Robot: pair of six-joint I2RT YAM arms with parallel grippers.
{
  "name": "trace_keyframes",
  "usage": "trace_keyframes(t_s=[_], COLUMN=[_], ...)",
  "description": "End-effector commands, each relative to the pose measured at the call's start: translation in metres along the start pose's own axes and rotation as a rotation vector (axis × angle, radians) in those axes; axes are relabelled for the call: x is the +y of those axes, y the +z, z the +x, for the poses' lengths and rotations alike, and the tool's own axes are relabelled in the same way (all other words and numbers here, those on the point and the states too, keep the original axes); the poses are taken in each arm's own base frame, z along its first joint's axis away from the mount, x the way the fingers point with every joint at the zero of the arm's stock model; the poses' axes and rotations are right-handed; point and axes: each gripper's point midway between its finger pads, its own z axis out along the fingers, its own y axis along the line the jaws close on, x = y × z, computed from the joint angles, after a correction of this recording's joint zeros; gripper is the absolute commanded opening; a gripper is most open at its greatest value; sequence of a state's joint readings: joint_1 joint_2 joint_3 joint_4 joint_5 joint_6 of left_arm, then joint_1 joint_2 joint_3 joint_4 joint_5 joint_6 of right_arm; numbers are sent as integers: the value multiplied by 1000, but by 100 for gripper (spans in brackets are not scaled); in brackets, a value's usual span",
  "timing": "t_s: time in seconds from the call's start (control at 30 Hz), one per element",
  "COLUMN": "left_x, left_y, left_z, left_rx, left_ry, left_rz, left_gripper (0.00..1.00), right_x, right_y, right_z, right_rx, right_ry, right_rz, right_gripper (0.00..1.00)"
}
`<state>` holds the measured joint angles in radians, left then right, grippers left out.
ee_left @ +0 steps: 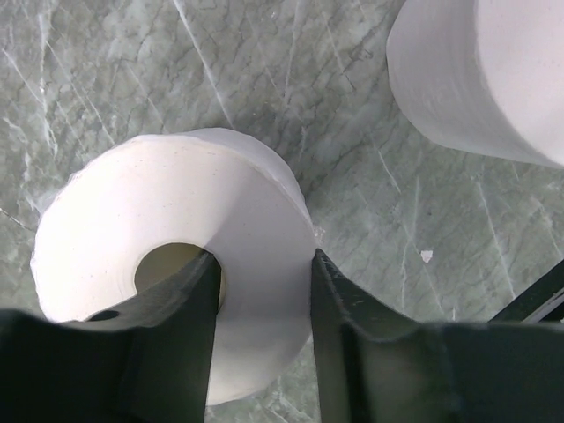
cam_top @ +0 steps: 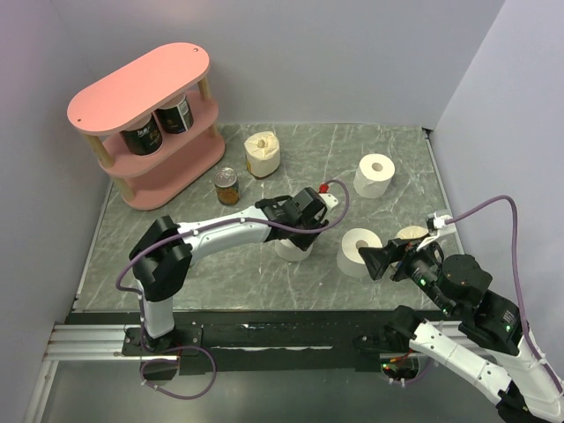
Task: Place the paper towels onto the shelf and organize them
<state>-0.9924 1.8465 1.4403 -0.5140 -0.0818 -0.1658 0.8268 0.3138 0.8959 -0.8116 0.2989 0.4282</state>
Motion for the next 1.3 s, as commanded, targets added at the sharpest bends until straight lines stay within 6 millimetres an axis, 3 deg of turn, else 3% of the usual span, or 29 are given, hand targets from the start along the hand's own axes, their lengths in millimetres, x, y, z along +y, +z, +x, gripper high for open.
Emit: trace_keyframes(t_s=[0.0,0.13,0.2,0.33,0.4,0.43,0.5,0.53,0.6,0.63,0.83,0.9,1.0,1.1,1.27], left_x=[6,10,22,37,47,57,72,89,110,128,202,221,266,290,308], left_y=[-10,-24,-36,-85,-104,-122,-142,-164,-185,-206,-296,-313,-347,-378,-422], left_z=[-22,-28,-33,-66,-72,-86,-90,-106,-113,-128,-163,-166,-161,-159,-164], left_rx=[-77,-89,-107,-212,-225,-267,-256,-300,-306,-354,-516,-544,-578,-609,-734], left_ry=[1,-1,-20,-61,-60,-72,-70,-103,-112,-148,-247,-263,-330,-337,-355], left_rz=[-66,-112,-183,-259,-310,-358,-408,-454,-505,-540,-731,-764,-882,-963,-1038], left_gripper=[34,33,32,32,33,33,35,35,35,36,34,35,36,34,35], right_x=[6,10,11,13,15,16,19,20,22,24,24,23,22,22,23], right_y=[-3,-5,-7,-8,-7,-7,-6,-7,-7,-7,-11,-13,-16,-17,-13], right_z=[-18,-24,-27,-31,-32,-32,-32,-32,-33,-34,-37,-39,-40,-42,-43], right_rx=[-55,-71,-77,-86,-86,-82,-81,-82,-82,-84,-95,-99,-103,-103,-87], right_ry=[11,19,21,24,28,30,37,39,47,49,58,59,57,52,35], right_rz=[-20,-36,-40,-46,-51,-56,-71,-77,-86,-92,-96,-95,-90,-91,-81], right_gripper=[99,100,100,100,100,100,100,99,100,99,100,100,99,99,100])
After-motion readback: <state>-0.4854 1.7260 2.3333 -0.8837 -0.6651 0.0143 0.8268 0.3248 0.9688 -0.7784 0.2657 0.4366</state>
